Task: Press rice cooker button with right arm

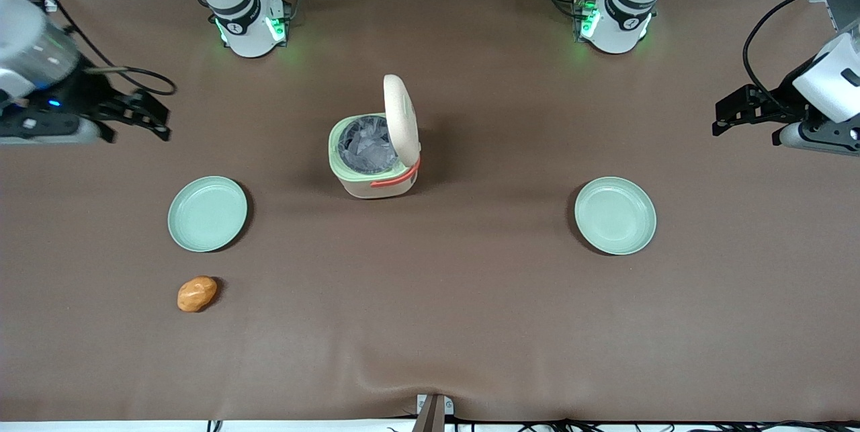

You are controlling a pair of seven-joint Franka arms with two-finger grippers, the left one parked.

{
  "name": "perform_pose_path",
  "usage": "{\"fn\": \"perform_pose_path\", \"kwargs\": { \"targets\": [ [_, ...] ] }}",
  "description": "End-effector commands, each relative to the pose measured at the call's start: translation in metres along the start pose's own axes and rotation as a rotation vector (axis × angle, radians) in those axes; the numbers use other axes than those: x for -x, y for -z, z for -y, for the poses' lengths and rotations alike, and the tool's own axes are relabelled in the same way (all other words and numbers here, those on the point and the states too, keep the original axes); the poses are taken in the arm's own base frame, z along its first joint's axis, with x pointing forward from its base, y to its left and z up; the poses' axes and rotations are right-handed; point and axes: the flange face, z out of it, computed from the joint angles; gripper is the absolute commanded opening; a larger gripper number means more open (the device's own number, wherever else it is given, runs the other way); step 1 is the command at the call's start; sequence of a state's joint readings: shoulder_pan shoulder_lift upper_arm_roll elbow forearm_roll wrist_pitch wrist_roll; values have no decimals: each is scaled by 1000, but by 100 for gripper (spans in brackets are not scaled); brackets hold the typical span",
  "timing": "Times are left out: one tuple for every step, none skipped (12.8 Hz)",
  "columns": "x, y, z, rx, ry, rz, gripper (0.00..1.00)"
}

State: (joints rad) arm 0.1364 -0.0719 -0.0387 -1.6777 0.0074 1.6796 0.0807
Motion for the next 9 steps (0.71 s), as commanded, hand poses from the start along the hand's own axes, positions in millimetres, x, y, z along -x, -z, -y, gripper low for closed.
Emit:
{"fn": "perform_pose_path", "kwargs": {
  "targets": [
    [9,16,-29,-1,26,15,100],
    [10,20,-35,1,52,20,100],
    [11,21,-38,2,71,29,100],
    [13,20,-46,4,61,47,100],
    [12,17,-60,1,51,61,100],
    [12,11,-67,-2,69,74,100],
    [10,4,-69,-3,94,87,100],
    [5,-2,-68,-1,97,93,100],
    [2,-6,-68,0,94,99,100]
  ]
}}
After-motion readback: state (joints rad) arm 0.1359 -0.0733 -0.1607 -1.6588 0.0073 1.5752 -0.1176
